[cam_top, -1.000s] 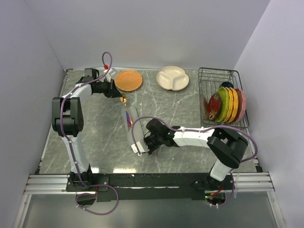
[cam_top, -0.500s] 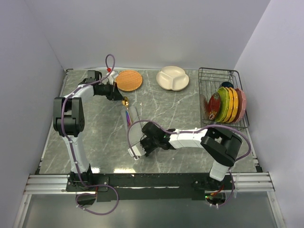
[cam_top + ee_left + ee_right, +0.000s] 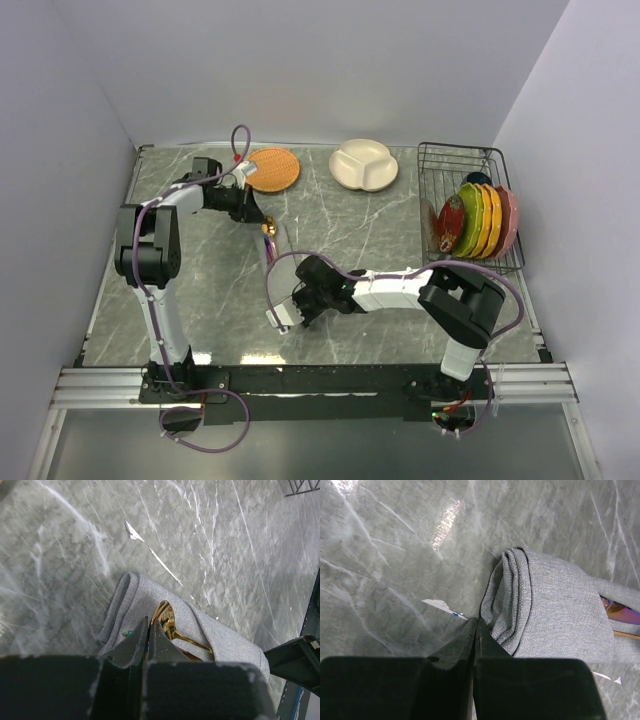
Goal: Fold the napkin into a case and place the utensils inside
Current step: Insert the spoon into the folded napkin.
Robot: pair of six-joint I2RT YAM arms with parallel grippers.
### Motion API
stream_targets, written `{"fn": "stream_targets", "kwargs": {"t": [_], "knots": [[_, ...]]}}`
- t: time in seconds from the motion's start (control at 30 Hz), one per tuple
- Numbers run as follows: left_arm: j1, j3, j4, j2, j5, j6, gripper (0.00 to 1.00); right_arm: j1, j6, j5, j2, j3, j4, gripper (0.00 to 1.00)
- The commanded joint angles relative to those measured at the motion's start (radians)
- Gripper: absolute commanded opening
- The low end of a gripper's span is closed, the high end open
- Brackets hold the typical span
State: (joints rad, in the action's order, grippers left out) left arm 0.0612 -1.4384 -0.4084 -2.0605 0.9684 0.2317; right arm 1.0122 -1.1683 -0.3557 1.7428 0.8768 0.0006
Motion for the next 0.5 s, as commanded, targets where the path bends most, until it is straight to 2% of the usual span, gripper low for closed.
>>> {"fn": "stream_targets", "kwargs": {"t": [0.0, 0.47], "knots": [[0.017, 0.027, -0.010, 0.002, 0.053, 0.046, 0.01, 0.006, 0.007, 0.029, 0.030, 0.025, -0.004, 0.01], [0.038, 0.023, -0.018, -0.020, 0.026, 0.027, 0.01, 0.005, 0.032, 0.032, 0.046, 0.047, -0.004, 0.01]]}}
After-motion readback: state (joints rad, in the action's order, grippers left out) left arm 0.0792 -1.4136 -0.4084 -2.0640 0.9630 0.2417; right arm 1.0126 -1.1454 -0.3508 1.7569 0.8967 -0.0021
